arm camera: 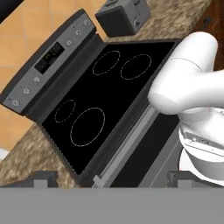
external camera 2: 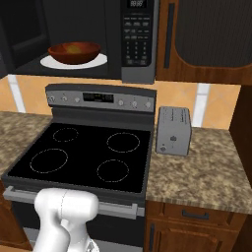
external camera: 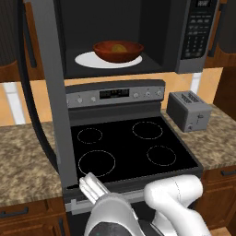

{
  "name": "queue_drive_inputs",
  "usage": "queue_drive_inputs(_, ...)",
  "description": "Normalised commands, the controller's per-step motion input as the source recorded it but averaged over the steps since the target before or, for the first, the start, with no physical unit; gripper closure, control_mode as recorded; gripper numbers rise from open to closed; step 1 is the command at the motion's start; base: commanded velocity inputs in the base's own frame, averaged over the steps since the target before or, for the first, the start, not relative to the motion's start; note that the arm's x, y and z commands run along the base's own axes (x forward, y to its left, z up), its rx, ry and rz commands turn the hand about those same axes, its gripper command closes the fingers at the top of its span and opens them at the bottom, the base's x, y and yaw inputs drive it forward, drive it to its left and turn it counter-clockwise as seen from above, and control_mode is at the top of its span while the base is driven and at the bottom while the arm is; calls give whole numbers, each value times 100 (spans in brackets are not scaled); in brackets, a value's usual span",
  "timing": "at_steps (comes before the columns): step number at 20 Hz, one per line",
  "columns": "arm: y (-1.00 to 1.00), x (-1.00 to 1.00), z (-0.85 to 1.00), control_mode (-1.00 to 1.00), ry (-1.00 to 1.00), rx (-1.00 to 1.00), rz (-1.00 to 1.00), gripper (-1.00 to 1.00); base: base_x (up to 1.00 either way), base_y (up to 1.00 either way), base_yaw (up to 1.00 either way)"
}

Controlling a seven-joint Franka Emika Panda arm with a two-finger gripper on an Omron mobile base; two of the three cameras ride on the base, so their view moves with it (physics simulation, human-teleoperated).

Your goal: Pick the avocado from the sink and place it in the bowl. Then pick the bowl and place it in the microwave. Then close the microwave door and press the start button.

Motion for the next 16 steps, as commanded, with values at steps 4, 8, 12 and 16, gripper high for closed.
queue_drive_inputs(4,88,41,-91,-100,-21,-9,-15,-100,0,0,0)
queue_drive_inputs(8,100,8,41,-100,-46,0,-29,-100,0,0,0)
queue_drive_inputs(12,74,4,100,-100,-49,0,-42,-100,0,0,0)
queue_drive_inputs(16,15,19,100,-100,-28,1,-47,-100,0,0,0)
